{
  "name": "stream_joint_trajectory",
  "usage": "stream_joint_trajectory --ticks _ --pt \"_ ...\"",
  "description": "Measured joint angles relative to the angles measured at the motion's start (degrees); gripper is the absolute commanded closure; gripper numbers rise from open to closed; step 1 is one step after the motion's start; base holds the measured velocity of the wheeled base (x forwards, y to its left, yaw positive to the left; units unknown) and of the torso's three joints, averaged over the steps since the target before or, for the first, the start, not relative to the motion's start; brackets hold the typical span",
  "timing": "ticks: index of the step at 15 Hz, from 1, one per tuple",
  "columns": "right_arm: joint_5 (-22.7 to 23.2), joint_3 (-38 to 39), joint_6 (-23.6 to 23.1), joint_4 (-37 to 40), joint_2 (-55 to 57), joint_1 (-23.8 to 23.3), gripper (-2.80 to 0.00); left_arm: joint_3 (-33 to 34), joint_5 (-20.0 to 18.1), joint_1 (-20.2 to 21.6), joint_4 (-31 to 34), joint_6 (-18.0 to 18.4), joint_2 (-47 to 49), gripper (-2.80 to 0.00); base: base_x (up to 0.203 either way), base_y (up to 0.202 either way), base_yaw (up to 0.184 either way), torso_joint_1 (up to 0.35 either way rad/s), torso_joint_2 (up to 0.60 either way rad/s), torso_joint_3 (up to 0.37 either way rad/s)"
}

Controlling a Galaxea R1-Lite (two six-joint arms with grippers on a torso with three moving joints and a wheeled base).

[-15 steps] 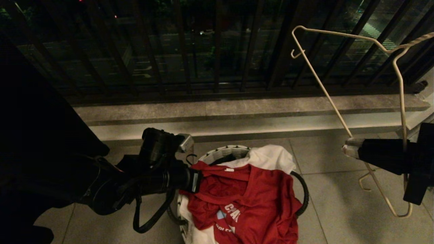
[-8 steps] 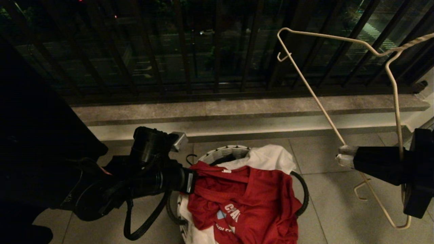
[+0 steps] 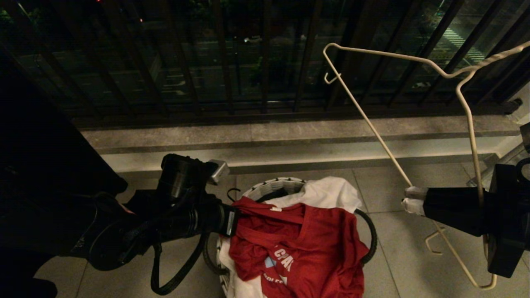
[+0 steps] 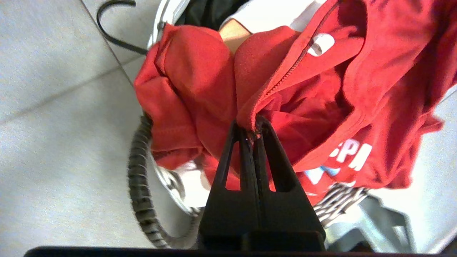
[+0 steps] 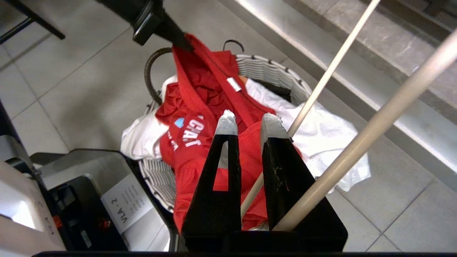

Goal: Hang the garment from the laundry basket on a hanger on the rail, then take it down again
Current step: Pick up clothes from the basket

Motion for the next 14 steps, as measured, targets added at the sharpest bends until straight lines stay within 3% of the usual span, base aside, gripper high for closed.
stream_joint_trajectory --ticks 7,14 --pt "0.01 0.02 0.12 -0.05 1.19 0.2 0.0 0.42 -0.02 0.82 0.37 3.52 -0.72 0.0 0.0 0.0 0.0 0.0 0.0 0.0" --pt "-0.06 0.09 0.23 -0.05 2.17 0.19 0.0 1.06 -0.13 0.79 -0.02 3.41 -0.84 0.0 0.0 0.0 0.0 0.0 0.0 0.0"
